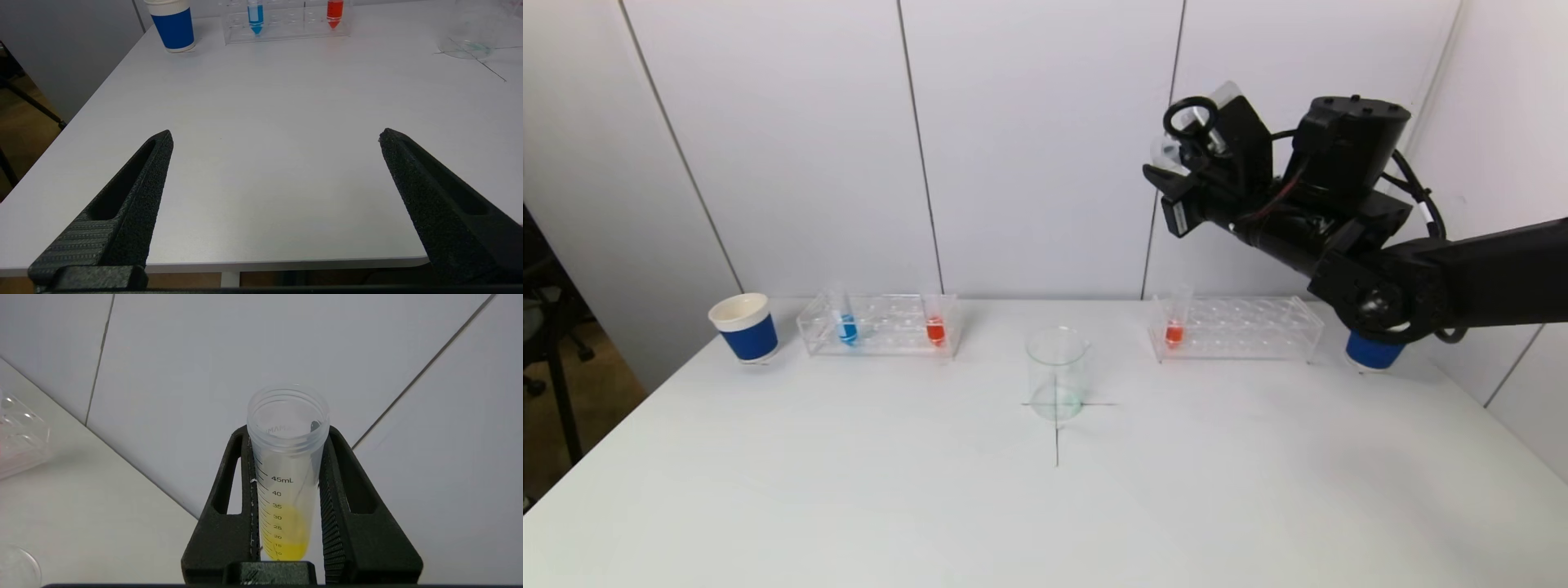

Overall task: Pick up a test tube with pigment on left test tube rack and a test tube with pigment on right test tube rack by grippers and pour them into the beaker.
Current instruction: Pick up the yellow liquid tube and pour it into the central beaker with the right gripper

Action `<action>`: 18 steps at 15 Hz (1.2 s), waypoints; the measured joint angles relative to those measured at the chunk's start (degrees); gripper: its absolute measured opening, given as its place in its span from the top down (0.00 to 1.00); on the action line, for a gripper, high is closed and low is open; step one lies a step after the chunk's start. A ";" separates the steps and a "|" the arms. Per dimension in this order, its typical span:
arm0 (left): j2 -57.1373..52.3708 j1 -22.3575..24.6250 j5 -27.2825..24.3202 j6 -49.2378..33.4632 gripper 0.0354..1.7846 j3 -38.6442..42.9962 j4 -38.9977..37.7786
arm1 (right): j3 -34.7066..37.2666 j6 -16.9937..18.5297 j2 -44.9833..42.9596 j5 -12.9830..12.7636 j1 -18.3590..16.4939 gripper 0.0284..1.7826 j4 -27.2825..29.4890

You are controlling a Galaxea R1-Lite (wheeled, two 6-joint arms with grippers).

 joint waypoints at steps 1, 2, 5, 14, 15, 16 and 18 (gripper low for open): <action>0.00 0.00 0.00 0.00 0.01 0.00 0.00 | 0.57 -0.91 0.61 0.12 0.24 0.74 -1.29; 0.00 0.00 0.00 0.00 0.01 0.00 0.00 | 1.71 -2.26 1.54 0.26 0.46 0.74 -3.93; 0.00 0.00 0.00 -0.02 0.01 0.00 0.00 | 4.90 -5.27 4.08 0.41 1.30 0.74 -11.39; 0.00 0.00 -0.01 0.00 0.01 0.00 0.00 | 11.47 -12.90 7.67 5.81 2.12 0.74 -20.43; 0.00 0.00 -0.01 0.00 0.01 0.00 0.00 | 11.93 -13.58 8.02 6.27 2.16 0.74 -21.37; 0.00 -0.02 0.00 0.00 0.01 0.00 0.00 | 12.13 -14.21 8.30 6.49 2.16 0.74 -22.03; 0.00 -0.02 0.00 0.00 0.01 0.00 0.00 | 12.35 -15.46 8.94 6.88 2.38 0.74 -22.99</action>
